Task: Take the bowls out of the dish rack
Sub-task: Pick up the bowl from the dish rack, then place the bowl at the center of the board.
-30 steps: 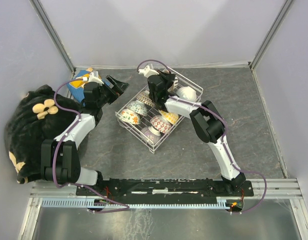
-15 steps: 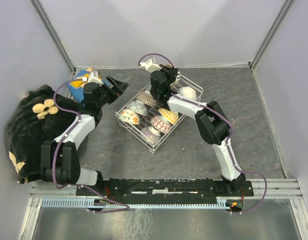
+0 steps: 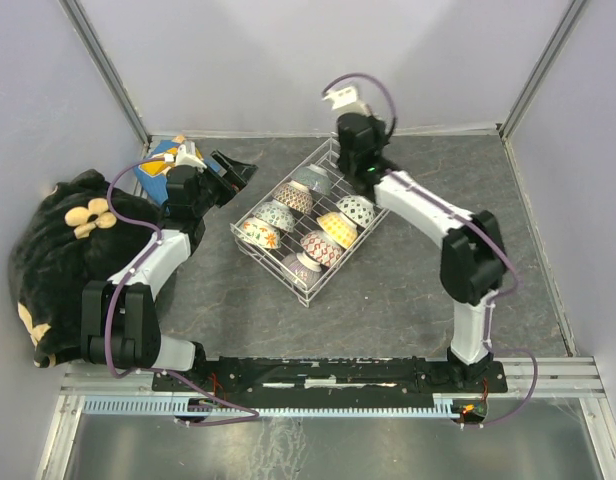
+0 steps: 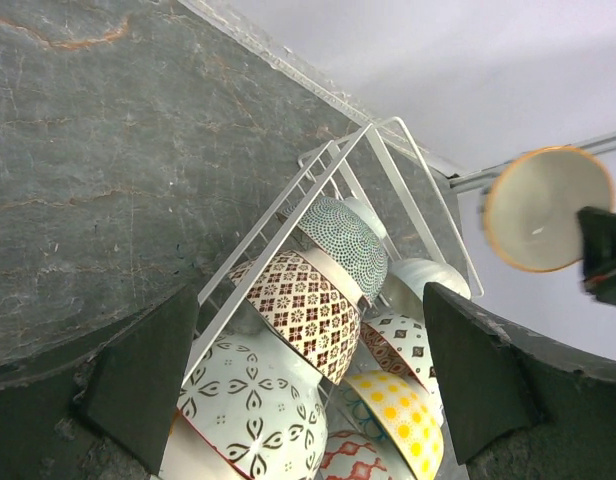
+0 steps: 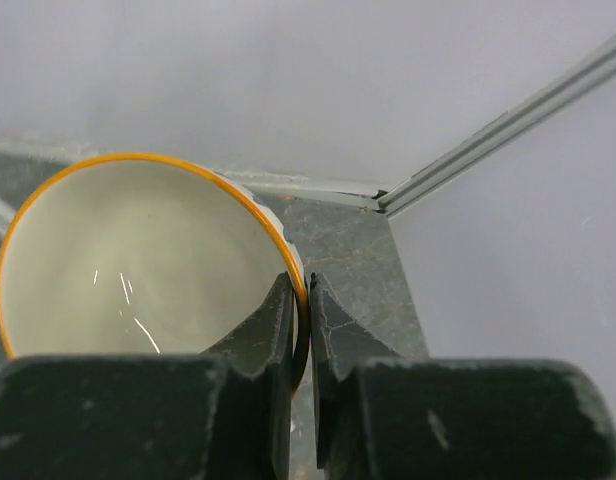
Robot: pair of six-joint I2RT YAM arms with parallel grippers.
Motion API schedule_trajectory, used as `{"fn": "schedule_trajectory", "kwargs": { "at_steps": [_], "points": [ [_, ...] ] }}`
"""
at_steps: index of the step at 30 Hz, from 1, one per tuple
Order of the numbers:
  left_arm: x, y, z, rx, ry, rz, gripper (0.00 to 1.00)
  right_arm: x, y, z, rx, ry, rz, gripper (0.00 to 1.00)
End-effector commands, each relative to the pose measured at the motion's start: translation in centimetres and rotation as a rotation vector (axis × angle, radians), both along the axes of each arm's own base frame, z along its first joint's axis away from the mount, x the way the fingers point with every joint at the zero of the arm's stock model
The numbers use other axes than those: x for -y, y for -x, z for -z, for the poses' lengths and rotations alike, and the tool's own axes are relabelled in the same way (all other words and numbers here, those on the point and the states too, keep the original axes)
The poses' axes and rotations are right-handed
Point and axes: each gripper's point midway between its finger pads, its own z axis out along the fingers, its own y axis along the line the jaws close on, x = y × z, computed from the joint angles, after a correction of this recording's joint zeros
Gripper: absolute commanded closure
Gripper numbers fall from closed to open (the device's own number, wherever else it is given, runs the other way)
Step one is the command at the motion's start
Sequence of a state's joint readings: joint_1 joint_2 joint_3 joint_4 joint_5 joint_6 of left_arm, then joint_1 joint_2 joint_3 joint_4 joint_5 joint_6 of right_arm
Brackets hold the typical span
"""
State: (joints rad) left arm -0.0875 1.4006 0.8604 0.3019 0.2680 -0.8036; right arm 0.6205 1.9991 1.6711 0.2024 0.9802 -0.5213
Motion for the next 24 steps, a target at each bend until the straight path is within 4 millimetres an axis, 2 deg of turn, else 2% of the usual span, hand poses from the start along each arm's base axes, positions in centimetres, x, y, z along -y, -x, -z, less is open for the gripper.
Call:
{"fn": "schedule_trajectory", "kwargs": {
  "at_steps": [1,5,7,9,12,18,24],
  "points": [
    [0.8,0.4,-2.6,0.081,0.055,0.025,0.01,5.7,0.3,-5.6,0.128,-0.387,0.024,0.99],
    [1.2,0.7,-3.1,0.108,0.064,0.056,0.00,9.8,-0.1,-4.5,0.107,-0.516,0.103,0.99],
    [1.5,0.9,-3.4,0.123,0.069,0.076,0.01,12.5,-0.9,-2.9,0.064,-0.640,0.129,0.99],
    [1.7,1.1,-3.7,0.141,0.071,0.089,0.00,14.2,-1.9,-1.0,0.032,-0.798,0.139,0.99],
    [1.8,1.4,-3.8,0.154,0.064,0.095,0.00,16.3,-2.9,1.6,-0.008,-0.890,0.179,0.99],
    [2.1,2.0,-4.4,0.216,0.050,0.106,0.01,18.1,-4.5,5.5,-0.071,-0.968,0.215,0.99],
    [2.7,1.4,-4.5,0.241,0.030,0.089,0.01,17.7,-6.4,8.2,-0.112,-1.032,0.204,0.99]
  ]
}}
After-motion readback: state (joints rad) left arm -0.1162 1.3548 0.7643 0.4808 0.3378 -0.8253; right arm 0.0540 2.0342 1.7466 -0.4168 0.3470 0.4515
